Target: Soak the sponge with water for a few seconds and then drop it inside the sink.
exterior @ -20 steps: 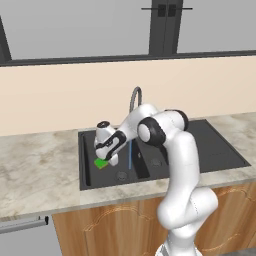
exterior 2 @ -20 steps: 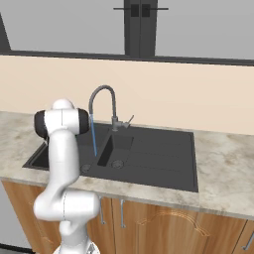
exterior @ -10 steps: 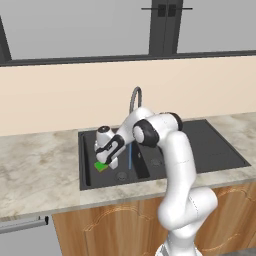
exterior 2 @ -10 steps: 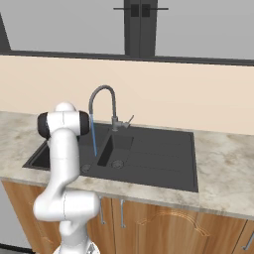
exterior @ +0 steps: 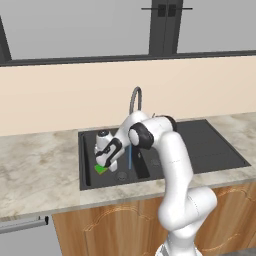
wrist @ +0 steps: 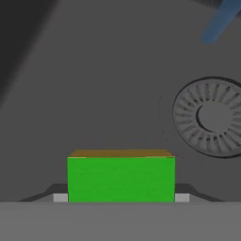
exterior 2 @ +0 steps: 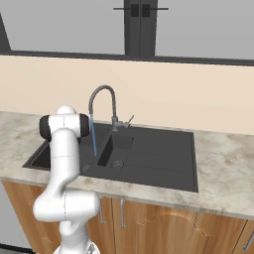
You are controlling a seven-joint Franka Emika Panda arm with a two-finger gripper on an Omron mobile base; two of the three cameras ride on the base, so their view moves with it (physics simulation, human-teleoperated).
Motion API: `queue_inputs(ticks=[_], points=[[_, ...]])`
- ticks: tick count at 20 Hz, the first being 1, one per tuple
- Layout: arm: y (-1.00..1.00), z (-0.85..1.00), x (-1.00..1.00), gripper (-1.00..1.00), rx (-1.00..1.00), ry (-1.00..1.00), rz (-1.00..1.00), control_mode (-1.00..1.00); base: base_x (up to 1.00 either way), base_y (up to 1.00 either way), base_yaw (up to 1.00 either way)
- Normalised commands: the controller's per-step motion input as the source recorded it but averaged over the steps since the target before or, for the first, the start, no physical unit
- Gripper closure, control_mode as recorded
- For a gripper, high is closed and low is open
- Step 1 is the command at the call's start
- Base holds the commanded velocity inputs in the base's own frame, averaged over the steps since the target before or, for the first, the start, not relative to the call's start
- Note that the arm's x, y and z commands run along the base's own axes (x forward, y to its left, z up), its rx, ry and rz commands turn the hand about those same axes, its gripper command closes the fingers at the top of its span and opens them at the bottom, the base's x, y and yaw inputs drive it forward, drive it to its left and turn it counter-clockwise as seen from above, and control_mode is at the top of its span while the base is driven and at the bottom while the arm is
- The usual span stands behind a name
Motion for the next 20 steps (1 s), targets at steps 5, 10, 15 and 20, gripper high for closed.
queue_inputs(ticks=[5,10,15,20], points=[[0.0,-0.04,0.01,1.0,0.0,0.0,0.0,-1.0,0.0,0.0,0.0],[0.0,0.0,0.0,-1.0,0.0,0.0,0.0,-1.0,0.0,0.0,0.0],[0.0,0.0,0.0,-1.0,0.0,0.0,0.0,-1.0,0.0,0.0,0.0],[-0.03,0.16,0.0,-1.0,0.0,0.0,0.0,-1.0,0.0,0.0,0.0]])
